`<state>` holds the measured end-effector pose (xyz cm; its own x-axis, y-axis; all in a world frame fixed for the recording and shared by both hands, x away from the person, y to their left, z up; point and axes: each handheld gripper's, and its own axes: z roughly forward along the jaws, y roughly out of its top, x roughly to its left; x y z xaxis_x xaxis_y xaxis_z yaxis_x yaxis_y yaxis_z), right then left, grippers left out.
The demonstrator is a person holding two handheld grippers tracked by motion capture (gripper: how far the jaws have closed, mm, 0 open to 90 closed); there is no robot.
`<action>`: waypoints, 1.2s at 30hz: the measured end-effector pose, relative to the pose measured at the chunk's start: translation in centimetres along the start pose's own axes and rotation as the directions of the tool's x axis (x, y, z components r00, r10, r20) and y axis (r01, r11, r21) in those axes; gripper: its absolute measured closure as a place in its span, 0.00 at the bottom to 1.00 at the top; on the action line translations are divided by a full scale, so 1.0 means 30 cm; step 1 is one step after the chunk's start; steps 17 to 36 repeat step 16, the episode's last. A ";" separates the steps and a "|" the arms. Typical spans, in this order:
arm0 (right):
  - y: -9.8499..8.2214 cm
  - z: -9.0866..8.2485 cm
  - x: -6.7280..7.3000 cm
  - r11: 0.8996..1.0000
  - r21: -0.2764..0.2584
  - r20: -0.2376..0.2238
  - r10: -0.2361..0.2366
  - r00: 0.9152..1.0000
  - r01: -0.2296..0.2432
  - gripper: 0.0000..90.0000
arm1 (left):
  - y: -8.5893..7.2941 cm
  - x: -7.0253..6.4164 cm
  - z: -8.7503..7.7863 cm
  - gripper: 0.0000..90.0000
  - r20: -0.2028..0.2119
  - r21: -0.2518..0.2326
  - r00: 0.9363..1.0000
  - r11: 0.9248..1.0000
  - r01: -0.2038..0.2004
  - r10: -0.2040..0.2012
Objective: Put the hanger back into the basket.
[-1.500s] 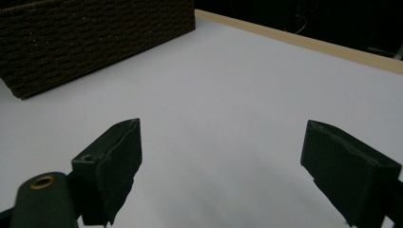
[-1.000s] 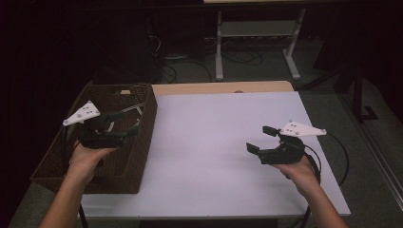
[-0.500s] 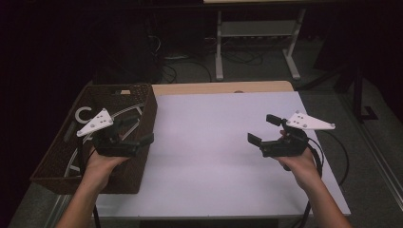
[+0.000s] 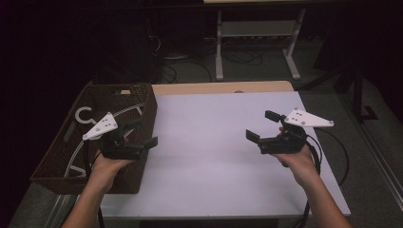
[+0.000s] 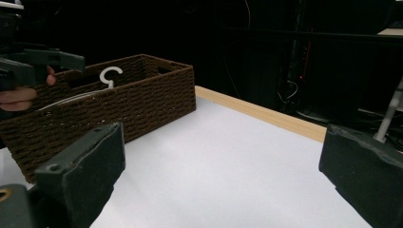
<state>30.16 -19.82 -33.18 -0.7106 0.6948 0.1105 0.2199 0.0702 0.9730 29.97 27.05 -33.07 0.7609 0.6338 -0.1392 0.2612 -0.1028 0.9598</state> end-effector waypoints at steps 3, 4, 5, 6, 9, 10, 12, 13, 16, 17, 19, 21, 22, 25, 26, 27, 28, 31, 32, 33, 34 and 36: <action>-0.001 -0.003 0.000 1.000 0.005 0.002 0.005 1.000 -0.005 0.01 | 0.000 -0.001 -0.001 0.03 0.003 -0.001 1.000 1.000 0.000 0.000; -0.001 -0.004 -0.001 1.000 0.002 0.004 0.002 1.000 -0.002 0.01 | 0.000 -0.002 -0.002 0.03 0.003 -0.002 1.000 1.000 0.000 0.000; 0.000 -0.006 -0.002 1.000 -0.001 0.005 0.008 1.000 -0.008 0.01 | 0.000 -0.002 -0.002 0.03 0.003 -0.001 1.000 1.000 0.000 0.000; 0.000 -0.007 -0.005 1.000 -0.007 0.006 0.001 1.000 -0.001 0.01 | 0.000 -0.002 -0.002 0.03 0.003 -0.002 1.000 1.000 -0.001 0.001; 0.001 -0.010 -0.007 1.000 -0.008 0.009 0.003 1.000 -0.003 0.01 | 0.000 -0.002 -0.003 0.03 0.004 -0.001 1.000 1.000 0.000 0.000; 0.001 -0.010 -0.007 1.000 -0.009 0.010 0.002 1.000 -0.002 0.01 | 0.000 -0.001 -0.003 0.03 0.005 -0.003 1.000 1.000 -0.001 0.001; 0.001 -0.011 -0.007 1.000 -0.010 0.012 0.001 1.000 -0.001 0.01 | 0.000 -0.002 -0.003 0.03 0.005 -0.003 1.000 1.000 0.000 0.000; 0.001 -0.011 -0.007 1.000 -0.009 0.011 0.003 1.000 -0.003 0.01 | 0.000 -0.002 -0.003 0.03 0.006 -0.003 1.000 1.000 0.000 0.000; 0.001 -0.013 -0.006 1.000 -0.005 0.008 0.007 1.000 -0.007 0.01 | 0.002 -0.001 -0.004 0.03 0.007 -0.004 1.000 1.000 -0.006 0.006; 0.001 -0.013 -0.006 1.000 -0.005 0.008 0.007 1.000 -0.007 0.01 | 0.002 -0.001 -0.004 0.03 0.007 -0.004 1.000 1.000 -0.006 0.006; 0.001 -0.013 -0.006 1.000 -0.005 0.008 0.007 1.000 -0.007 0.01 | 0.002 -0.001 -0.004 0.03 0.007 -0.004 1.000 1.000 -0.006 0.006; 0.001 -0.013 -0.006 1.000 -0.005 0.008 0.007 1.000 -0.007 0.01 | 0.002 -0.001 -0.004 0.03 0.007 -0.004 1.000 1.000 -0.006 0.006; 0.001 -0.013 -0.006 1.000 -0.005 0.008 0.007 1.000 -0.007 0.01 | 0.002 -0.001 -0.004 0.03 0.007 -0.004 1.000 1.000 -0.006 0.006; 0.001 -0.013 -0.006 1.000 -0.005 0.008 0.007 1.000 -0.007 0.01 | 0.002 -0.001 -0.004 0.03 0.007 -0.004 1.000 1.000 -0.006 0.006; 0.001 -0.013 -0.006 1.000 -0.005 0.008 0.007 1.000 -0.007 0.01 | 0.002 -0.001 -0.004 0.03 0.007 -0.004 1.000 1.000 -0.006 0.006; 0.001 -0.013 -0.006 1.000 -0.005 0.008 0.007 1.000 -0.007 0.01 | 0.002 -0.001 -0.004 0.03 0.007 -0.004 1.000 1.000 -0.006 0.006; 0.001 -0.013 -0.006 1.000 -0.005 0.008 0.007 1.000 -0.007 0.01 | 0.002 -0.001 -0.004 0.03 0.007 -0.004 1.000 1.000 -0.006 0.006; 0.001 -0.013 -0.006 1.000 -0.005 0.008 0.007 1.000 -0.007 0.01 | 0.002 -0.001 -0.004 0.03 0.007 -0.004 1.000 1.000 -0.006 0.006; 0.001 -0.013 -0.006 1.000 -0.005 0.008 0.007 1.000 -0.007 0.01 | 0.002 -0.001 -0.004 0.03 0.007 -0.004 1.000 1.000 -0.006 0.006; 0.001 -0.013 -0.006 1.000 -0.005 0.008 0.007 1.000 -0.007 0.01 | 0.002 -0.001 -0.004 0.03 0.007 -0.004 1.000 1.000 -0.006 0.006; 0.001 -0.013 -0.006 1.000 -0.005 0.008 0.007 1.000 -0.007 0.01 | 0.002 -0.001 -0.004 0.03 0.007 -0.004 1.000 1.000 -0.006 0.006; 0.001 -0.013 -0.006 1.000 -0.005 0.008 0.007 1.000 -0.007 0.01 | 0.002 -0.001 -0.004 0.03 0.007 -0.004 1.000 1.000 -0.006 0.006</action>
